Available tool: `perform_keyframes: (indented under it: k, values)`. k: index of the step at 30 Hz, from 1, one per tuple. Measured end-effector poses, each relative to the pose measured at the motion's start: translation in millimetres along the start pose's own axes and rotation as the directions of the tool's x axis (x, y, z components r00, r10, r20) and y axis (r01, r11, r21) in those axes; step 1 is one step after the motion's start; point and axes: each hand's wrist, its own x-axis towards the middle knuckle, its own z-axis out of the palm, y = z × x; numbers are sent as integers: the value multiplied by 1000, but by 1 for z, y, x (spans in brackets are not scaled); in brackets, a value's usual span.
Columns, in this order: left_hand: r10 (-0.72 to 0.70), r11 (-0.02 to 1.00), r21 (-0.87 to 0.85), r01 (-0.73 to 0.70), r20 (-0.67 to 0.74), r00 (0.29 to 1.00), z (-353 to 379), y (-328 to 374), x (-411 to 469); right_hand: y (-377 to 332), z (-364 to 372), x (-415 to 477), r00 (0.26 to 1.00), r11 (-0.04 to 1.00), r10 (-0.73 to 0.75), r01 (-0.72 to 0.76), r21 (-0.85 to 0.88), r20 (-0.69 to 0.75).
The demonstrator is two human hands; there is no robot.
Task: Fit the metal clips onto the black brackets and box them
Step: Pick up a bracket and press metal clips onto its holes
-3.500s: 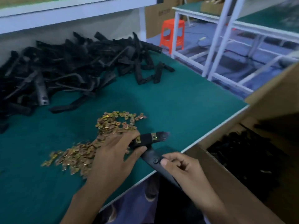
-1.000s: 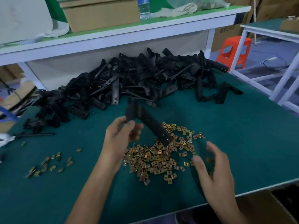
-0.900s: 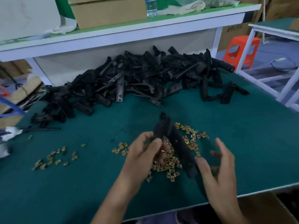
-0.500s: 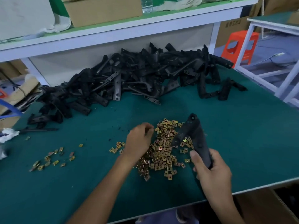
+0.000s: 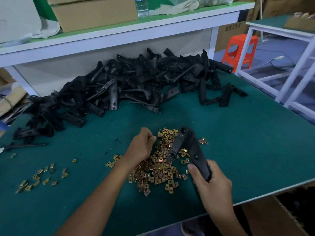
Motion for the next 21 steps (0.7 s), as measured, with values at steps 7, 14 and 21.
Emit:
perform_keyframes:
  k: [7, 14, 21]
  values:
    - [-50, 937, -348, 33, -40, 998, -15, -9, -15, 1, 1, -1, 999, 999, -32, 32, -14, -18]
    - [-121, 836, -539, 104, 4, 993, -22, -24, -22, -2, 2, -1, 998, 998, -52, 51, -22, -40]
    - [-76, 976, -211, 58, -77, 994, -24, -41, -24, -5, 2, -1, 998, 998, -49, 48, -38, -31]
